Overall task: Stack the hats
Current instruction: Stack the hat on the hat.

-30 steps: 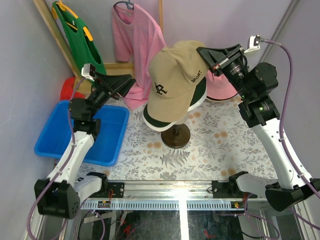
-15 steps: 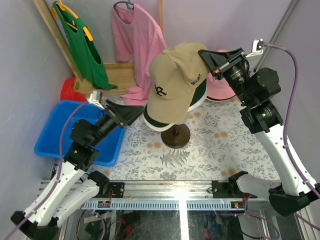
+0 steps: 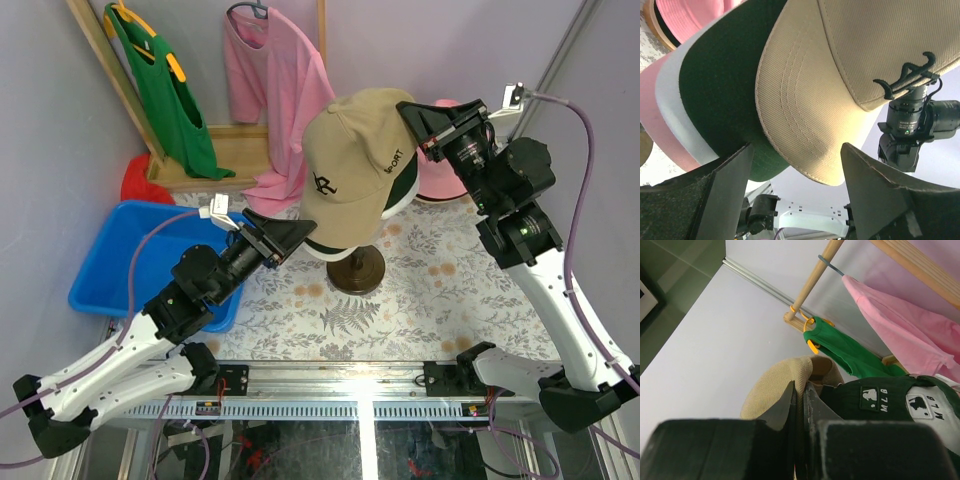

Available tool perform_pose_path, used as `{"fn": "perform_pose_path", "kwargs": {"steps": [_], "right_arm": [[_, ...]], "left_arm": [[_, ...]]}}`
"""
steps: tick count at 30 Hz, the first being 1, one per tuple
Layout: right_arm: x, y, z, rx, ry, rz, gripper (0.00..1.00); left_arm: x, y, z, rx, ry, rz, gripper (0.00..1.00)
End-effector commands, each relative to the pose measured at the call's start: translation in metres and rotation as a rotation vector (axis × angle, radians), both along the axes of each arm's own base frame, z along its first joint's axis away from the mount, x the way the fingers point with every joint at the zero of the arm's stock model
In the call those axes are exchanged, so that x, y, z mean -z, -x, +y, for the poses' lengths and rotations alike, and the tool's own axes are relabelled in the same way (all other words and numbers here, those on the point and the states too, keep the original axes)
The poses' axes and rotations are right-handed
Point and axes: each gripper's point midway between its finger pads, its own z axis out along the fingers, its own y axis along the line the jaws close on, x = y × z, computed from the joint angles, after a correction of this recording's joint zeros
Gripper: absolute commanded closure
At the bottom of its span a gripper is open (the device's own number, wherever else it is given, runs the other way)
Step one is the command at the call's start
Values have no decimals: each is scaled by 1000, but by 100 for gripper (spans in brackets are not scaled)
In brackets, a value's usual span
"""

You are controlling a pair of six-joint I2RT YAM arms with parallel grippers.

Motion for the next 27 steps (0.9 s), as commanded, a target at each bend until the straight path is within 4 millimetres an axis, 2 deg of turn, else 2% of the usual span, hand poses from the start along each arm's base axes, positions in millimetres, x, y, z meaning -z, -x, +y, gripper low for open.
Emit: {"fn": "perform_pose_path", "kwargs": {"steps": [1, 8, 14, 17, 21, 24, 27], "right_arm": [[-15, 8, -9, 36, -18, -52, 100], [-12, 12, -4, 7, -32, -43, 100], [0, 16, 0, -5, -22, -27, 100], [4, 20, -2, 0, -13, -24, 100], [7, 25, -8, 19, 7, -24, 100], [9, 27, -13, 38, 13, -25, 100], [11, 28, -15, 47, 19, -22, 100]], "left_arm": [[-9, -13, 12, -117, 4, -20, 31], [-19, -14, 11, -131, 50, -42, 41], [-26, -15, 4, -125, 87, -56, 46], [-30, -14, 1, -122, 93, -69, 58], [-32, -12, 9, -147, 100, -75, 85], [-32, -11, 23, -189, 106, -77, 94], [-32, -10, 33, -220, 105, -75, 98]]}}
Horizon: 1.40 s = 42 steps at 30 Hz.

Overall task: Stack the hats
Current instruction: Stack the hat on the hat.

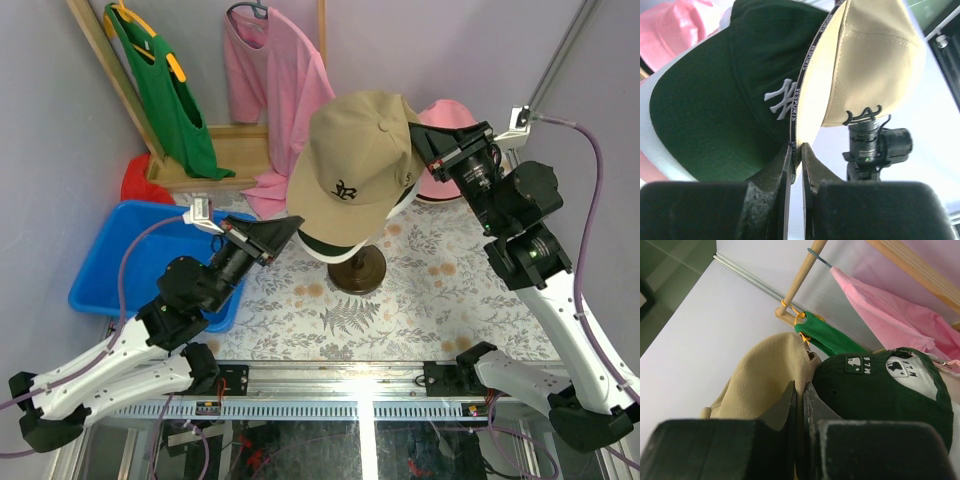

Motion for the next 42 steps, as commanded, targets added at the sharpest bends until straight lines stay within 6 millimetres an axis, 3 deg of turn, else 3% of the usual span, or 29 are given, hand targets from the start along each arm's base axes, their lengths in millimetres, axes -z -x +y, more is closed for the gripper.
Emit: {"fn": "perform_pose_path", "kwargs": {"steps": [1, 15, 34, 42], "right_arm": [[-9, 6, -7, 33, -3, -41, 100], [-8, 7, -17, 84, 42, -33, 98], [6, 15, -25, 106, 99, -22, 94], [18, 21, -31, 120, 130, -9, 93]], "left_arm": [[-2, -9, 23, -121, -3, -16, 98], [5, -10, 41, -172, 53, 36, 100], [-7, 0, 23, -51, 143, 71, 100], [-8, 5, 23, 1, 285, 108, 100]]}}
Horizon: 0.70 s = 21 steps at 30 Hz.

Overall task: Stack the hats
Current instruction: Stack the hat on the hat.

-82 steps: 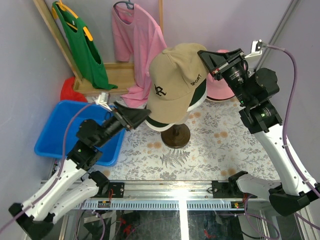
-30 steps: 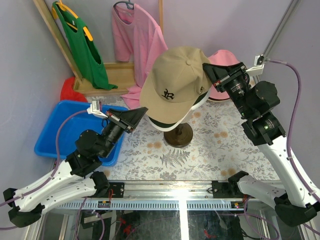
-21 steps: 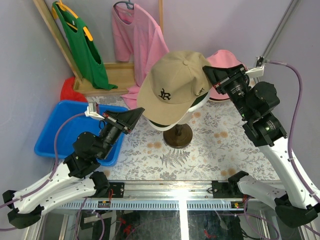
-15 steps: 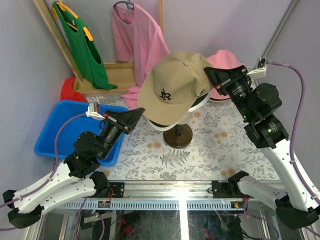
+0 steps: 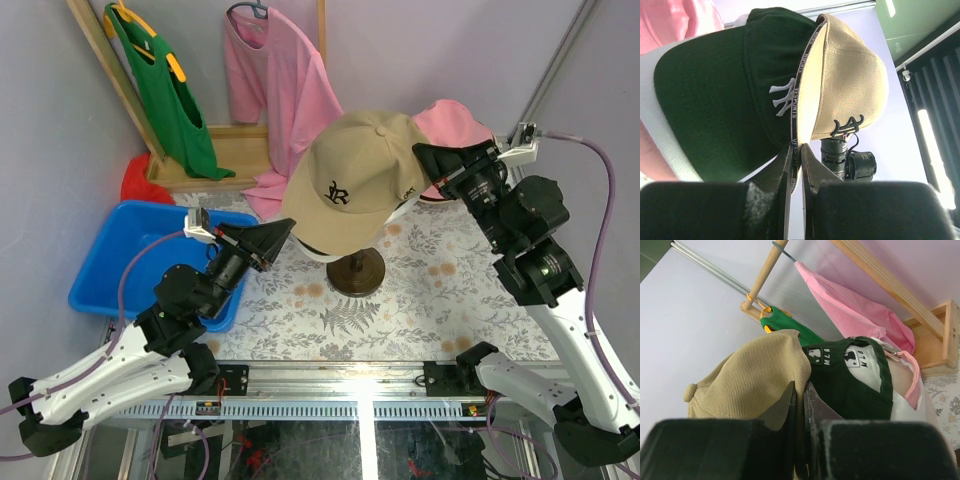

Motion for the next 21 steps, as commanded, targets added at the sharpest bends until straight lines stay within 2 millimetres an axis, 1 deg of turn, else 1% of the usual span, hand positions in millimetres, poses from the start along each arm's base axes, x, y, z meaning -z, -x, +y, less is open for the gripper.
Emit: {"fn": "perform_pose_path", "kwargs": {"steps": [1, 8, 13, 15, 17, 21], "right_arm": [[-12, 9, -10, 31, 2, -53, 93], [-6, 13, -11, 26, 19, -49, 91], [10, 11, -11, 32, 39, -24, 89], [15, 11, -12, 36, 46, -17, 86], [16, 13, -13, 37, 50, -20, 82], [19, 13, -16, 50, 63, -18, 66]], "left_arm": [[-7, 1, 5, 11, 125, 9, 100], [-4, 0, 9, 15, 209, 42, 100], [2, -3, 15, 0, 247, 65, 100], [6, -4, 17, -6, 262, 79, 100], [10, -5, 19, -14, 265, 91, 100], [18, -7, 21, -29, 253, 117, 100]]}}
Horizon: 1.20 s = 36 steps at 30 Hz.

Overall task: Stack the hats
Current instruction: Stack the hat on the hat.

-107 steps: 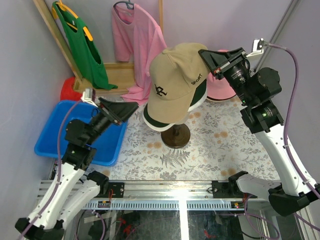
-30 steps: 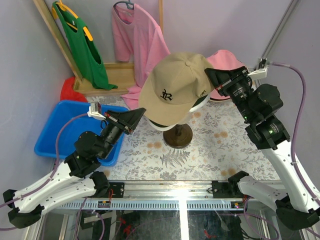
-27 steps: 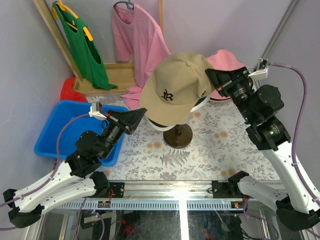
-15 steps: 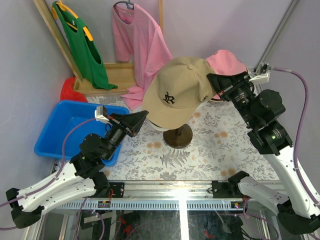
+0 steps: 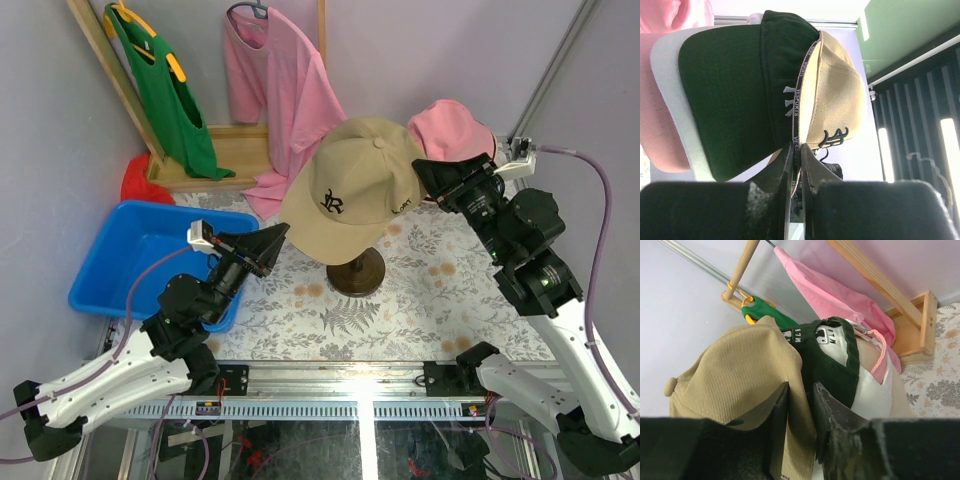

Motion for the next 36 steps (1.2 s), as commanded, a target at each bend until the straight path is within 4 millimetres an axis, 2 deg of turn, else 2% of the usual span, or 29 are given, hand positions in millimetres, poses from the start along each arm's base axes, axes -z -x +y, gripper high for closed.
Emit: {"fn": "perform_pose_path", "kwargs": {"steps": [1, 7, 13, 17, 23, 28, 31, 36], "right_arm": [[-13, 5, -11, 44, 5, -57, 63], [-11, 6, -15, 62, 22, -56, 49], [-14, 11, -27, 106, 42, -69, 46], [-22, 13, -38, 152, 62, -81, 45], [-40, 7, -41, 183, 81, -107, 45], [-61, -3, -34, 175, 133, -140, 44], [-78, -7, -25, 141, 161, -167, 43], [-88, -18, -4, 65, 207, -164, 43]], "left_arm": [[1, -7, 13, -59, 43, 29, 100], [8, -10, 11, -62, 33, 50, 99], [13, -11, 8, -55, 16, 62, 91], [16, -11, 8, -55, 10, 69, 80], [16, -11, 7, -53, -10, 73, 65], [15, -10, 10, -63, -16, 76, 57], [15, -10, 12, -70, -21, 75, 55], [19, -10, 13, -71, -29, 82, 53]]}}
